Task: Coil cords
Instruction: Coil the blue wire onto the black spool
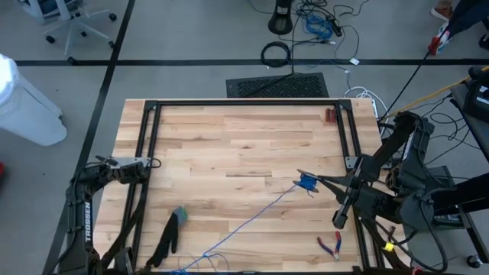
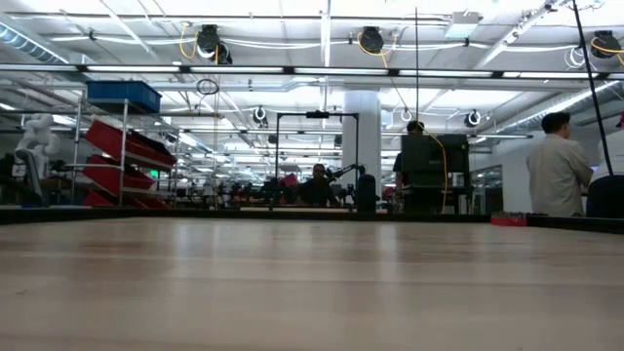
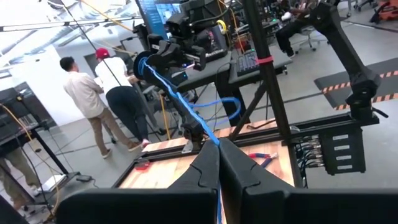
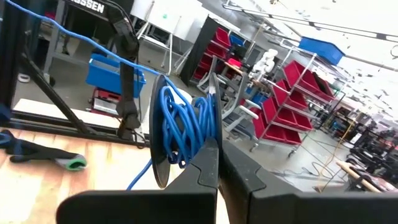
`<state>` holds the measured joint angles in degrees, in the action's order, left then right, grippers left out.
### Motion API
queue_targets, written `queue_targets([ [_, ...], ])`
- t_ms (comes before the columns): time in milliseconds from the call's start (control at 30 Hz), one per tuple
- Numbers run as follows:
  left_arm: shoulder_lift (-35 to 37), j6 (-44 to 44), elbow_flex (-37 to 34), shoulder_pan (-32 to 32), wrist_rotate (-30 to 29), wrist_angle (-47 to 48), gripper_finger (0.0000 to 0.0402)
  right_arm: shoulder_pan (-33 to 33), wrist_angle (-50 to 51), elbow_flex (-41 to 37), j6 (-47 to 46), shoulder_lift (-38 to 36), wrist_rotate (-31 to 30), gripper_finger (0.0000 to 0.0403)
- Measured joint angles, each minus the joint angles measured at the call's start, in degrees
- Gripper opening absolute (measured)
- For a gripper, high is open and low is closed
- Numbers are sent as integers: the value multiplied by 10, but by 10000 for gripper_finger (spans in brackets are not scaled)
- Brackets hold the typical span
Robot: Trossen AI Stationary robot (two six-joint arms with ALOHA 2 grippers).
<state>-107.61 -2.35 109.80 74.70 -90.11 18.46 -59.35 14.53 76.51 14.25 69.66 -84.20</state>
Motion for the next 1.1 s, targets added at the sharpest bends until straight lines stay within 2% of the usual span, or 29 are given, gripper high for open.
queue_targets([
  [467, 0, -12, 0, 18, 1, 0, 1, 12, 81, 0, -55, -44, -60, 0],
  [700, 0, -29, 0, 31, 19, 0, 1, 54, 122, 0, -89, -86, -60, 0],
  [1100, 0, -27, -1, 42, 47, 4, 1, 88, 137, 0, -91, -133, -58, 0],
])
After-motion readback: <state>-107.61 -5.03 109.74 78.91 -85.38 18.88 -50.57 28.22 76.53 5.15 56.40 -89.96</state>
